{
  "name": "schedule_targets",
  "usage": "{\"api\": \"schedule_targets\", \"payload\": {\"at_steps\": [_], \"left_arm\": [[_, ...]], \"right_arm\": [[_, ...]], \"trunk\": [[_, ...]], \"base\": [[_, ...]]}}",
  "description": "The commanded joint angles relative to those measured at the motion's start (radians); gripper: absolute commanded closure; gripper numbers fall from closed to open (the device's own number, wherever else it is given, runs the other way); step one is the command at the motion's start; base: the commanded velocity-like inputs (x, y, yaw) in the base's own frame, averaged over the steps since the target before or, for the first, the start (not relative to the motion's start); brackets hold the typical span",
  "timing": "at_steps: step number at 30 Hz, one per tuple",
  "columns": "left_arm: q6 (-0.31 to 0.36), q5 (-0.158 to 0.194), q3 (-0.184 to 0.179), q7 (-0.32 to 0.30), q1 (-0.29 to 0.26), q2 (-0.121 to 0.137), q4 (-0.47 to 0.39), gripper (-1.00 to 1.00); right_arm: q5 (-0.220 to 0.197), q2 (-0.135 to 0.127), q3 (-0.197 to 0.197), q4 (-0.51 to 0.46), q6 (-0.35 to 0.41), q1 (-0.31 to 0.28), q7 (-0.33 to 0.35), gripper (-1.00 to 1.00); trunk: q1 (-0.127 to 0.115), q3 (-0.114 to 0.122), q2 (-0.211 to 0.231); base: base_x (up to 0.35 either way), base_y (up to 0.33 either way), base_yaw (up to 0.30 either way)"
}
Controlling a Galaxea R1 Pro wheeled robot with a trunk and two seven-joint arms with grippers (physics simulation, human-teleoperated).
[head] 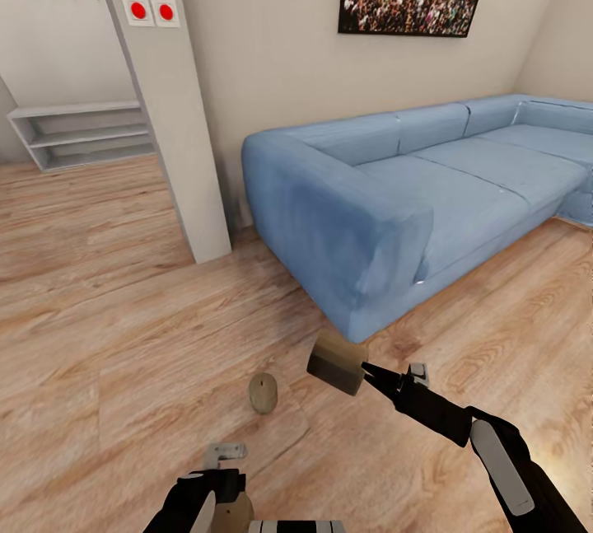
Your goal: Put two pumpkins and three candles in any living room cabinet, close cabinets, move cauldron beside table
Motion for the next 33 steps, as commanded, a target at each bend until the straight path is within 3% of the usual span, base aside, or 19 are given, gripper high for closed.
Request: {"api": "schedule_targets", "payload": {"at_steps": [1,13,19,25,33], "left_arm": [[0.0,0.0,0.0,0.0,0.0,-0.001,0.0,-1.0],[-0.001,0.001,0.0,-0.001,0.0,-0.001,0.0,-1.0],[-0.004,-0.002,0.0,0.001,0.0,0.0,0.0,-1.0],[-0.006,-0.003,0.001,0.002,0.0,0.0,0.002,-1.0],[-0.007,-0.003,0.001,0.002,0.0,0.002,0.003,-1.0]], "right_arm": [[-0.001,0.0,0.0,0.0,0.001,0.0,0.0,1.0],[-0.001,0.001,0.0,0.0,-0.001,0.0,0.0,1.0],[-0.002,0.002,0.003,-0.004,0.005,0.0,0.002,1.0],[-0.003,0.0,0.086,-0.015,0.012,0.0,0.004,1.0],[-0.012,-0.001,0.098,-0.015,0.001,0.0,0.015,1.0]], "trunk": [[0.0,0.0,0.0],[0.0,0.0,0.0],[0.003,-0.023,-0.001],[0.005,-0.046,-0.003],[0.009,-0.077,-0.005]], "base": [[0.0,-0.215,0.0],[0.0,-0.068,0.0],[0.0,0.0,0.0],[0.0,0.0,0.0],[0.0,0.0,0.0]]}}
